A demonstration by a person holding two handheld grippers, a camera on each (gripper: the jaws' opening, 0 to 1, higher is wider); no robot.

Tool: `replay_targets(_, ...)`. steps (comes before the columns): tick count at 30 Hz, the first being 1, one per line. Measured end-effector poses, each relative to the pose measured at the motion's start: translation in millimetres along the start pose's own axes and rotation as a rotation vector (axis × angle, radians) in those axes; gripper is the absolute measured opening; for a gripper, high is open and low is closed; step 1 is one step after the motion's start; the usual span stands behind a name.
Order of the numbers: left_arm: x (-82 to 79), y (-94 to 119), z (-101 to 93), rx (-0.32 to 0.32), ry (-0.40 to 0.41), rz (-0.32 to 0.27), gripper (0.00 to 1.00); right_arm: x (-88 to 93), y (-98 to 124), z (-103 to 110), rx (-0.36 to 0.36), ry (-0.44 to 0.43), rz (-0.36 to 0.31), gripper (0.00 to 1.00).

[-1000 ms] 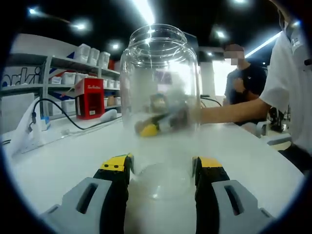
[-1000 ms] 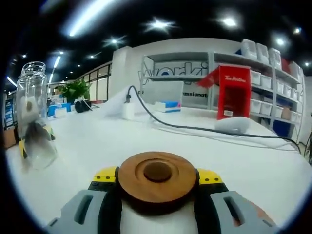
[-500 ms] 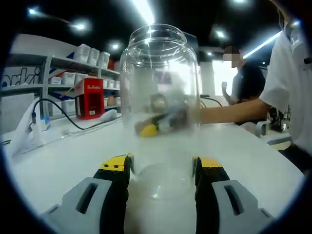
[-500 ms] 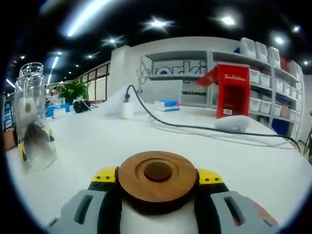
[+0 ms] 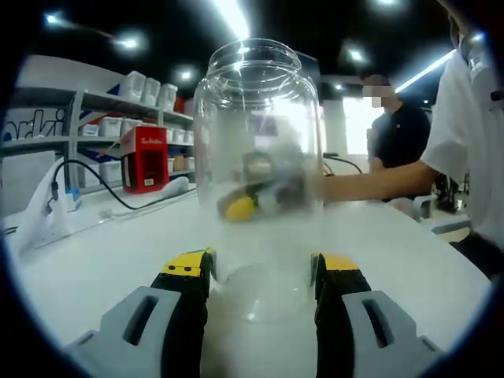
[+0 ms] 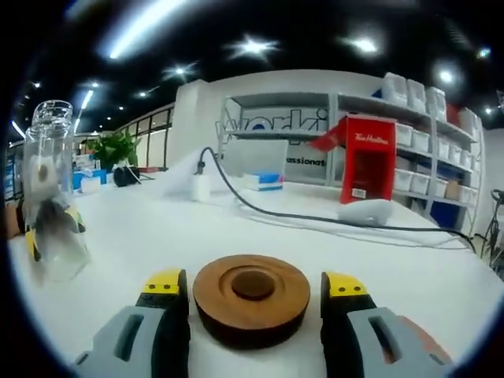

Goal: Clamp the coffee can twist off the lid put the lid on the table pick up the lid cover the can tighten the lid

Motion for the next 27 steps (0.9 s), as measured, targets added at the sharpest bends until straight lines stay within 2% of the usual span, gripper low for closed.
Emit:
replay_targets(2,0.0,0.2,-0.3,0.0,-0.001,0.0,0.45,-2.3,2.8,1.1,-0.003,-0.022,-0.015,0.62)
replay_targets(4,-0.3,0.1,-1.2,-0.001,-0.001,0.001,0.45,-7.1,7.7,2.4,-0.004,-0.11,-0.043,0.61)
replay_targets(7,-0.3,0.2,-1.9,-0.001,-0.001,0.001,0.45,-13.1,16.7,2.8,0.008,-0.167,-0.091,0.59)
replay_targets(9,-0.2,0.3,-2.0,-0.001,-0.001,0.001,0.45,-12.0,20.6,2.3,0.025,-0.147,-0.075,0.58)
replay_targets(11,-0.3,0.3,-2.2,-0.001,-0.002,0.001,0.45,-12.9,27.5,5.6,0.068,-0.082,-0.061,0.56)
replay_targets(17,0.1,0.6,-1.0,-0.001,-0.001,0.001,0.45,-18.2,44.2,19.1,0.143,-0.016,-0.068,0.51)
replay_targets(27,0.1,0.4,-1.9,-0.002,-0.002,0.002,0.45,-19.0,57.5,34.2,0.158,0.027,-0.075,0.45)
Point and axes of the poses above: the point that each gripper's makers call its tool centre point, and the gripper's own axes: y roughly backward along the fingers, z roughly to its left, x roughly out of its underside, the point moved 9 cm from there along y, roughly backward along the fingers
